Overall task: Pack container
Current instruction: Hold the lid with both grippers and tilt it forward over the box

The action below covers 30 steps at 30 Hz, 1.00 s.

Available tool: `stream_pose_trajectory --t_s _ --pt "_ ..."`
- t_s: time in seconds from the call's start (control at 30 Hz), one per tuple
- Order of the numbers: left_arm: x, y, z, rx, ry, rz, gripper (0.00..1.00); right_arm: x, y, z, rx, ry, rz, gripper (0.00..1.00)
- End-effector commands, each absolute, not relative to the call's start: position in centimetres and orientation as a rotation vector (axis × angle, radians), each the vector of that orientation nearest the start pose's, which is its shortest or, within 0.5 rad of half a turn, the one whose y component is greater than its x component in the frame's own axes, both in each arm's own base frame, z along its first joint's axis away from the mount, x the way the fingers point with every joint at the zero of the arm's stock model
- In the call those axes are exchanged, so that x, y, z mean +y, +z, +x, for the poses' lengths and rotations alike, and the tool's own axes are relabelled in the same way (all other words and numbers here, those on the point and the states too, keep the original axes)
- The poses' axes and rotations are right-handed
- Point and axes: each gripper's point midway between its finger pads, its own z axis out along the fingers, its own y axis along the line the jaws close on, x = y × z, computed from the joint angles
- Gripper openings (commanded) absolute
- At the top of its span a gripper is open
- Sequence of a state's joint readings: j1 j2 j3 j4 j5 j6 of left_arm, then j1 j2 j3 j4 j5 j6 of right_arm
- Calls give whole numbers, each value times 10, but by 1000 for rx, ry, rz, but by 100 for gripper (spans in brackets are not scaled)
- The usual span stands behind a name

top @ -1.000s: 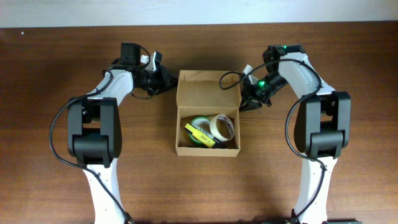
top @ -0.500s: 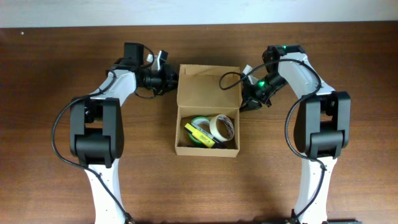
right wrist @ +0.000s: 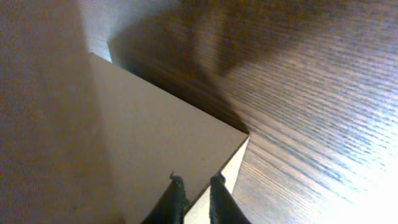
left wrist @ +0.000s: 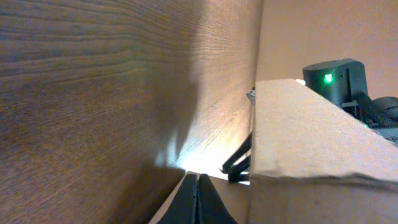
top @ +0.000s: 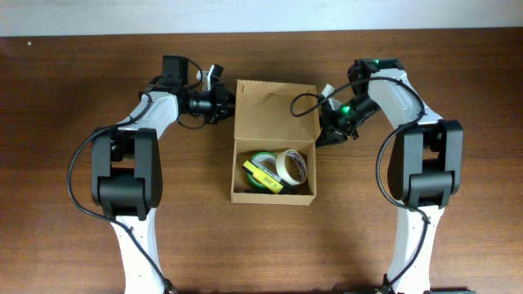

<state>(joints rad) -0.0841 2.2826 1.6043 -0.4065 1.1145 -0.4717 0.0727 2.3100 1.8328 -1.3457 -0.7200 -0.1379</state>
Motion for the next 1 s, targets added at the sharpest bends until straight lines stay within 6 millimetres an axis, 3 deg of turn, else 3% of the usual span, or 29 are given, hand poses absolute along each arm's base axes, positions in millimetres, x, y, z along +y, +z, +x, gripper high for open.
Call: stream_pose_trajectory --t_s 0.0,0.37,0.8,0.97 --pt "-205 76 467 2507 -1760 -50 2 143 58 390 3087 1225 -190 18" --pt "-205 76 467 2503 -1757 -40 2 127 58 399 3058 1216 -136 20" --pt "-205 76 467 2503 -1757 -40 2 85 58 413 3008 1219 28 24" --pt "-205 76 467 2502 -1757 -39 2 86 59 413 3002 1227 26 24"
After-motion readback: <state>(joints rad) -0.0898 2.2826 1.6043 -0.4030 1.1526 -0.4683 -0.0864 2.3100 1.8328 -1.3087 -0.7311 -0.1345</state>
